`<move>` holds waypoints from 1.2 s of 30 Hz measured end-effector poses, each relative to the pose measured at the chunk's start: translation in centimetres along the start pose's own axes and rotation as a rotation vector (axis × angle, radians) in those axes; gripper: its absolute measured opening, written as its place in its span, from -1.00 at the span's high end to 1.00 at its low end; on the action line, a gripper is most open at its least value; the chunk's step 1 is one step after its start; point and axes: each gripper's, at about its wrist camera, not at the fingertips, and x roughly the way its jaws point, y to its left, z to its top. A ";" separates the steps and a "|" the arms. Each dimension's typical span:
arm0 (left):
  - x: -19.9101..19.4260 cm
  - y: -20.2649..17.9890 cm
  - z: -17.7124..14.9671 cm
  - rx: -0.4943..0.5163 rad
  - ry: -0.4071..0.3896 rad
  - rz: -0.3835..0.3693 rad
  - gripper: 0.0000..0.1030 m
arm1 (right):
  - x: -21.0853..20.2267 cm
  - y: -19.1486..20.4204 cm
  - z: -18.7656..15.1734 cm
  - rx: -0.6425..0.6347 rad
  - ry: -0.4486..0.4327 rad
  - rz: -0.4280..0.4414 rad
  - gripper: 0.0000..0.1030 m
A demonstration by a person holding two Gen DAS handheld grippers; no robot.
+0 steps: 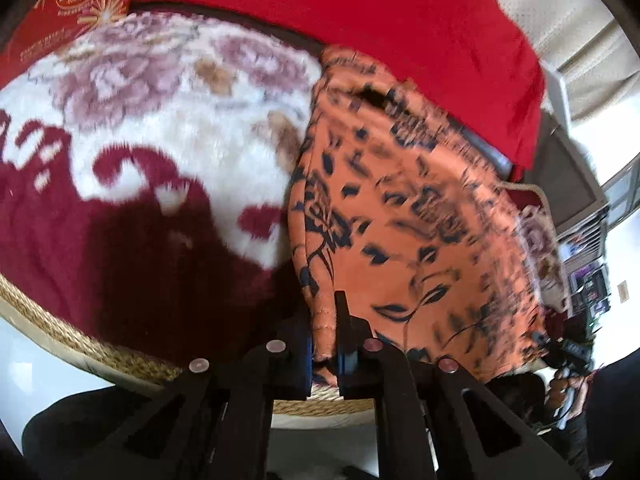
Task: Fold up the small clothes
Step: 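Grasp the blouse hem end with both tools and lift it up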
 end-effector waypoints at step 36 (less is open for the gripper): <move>17.3 -6.2 31.9 0.074 -0.108 0.174 0.09 | 4.9 0.5 30.9 0.131 -0.304 0.024 -0.86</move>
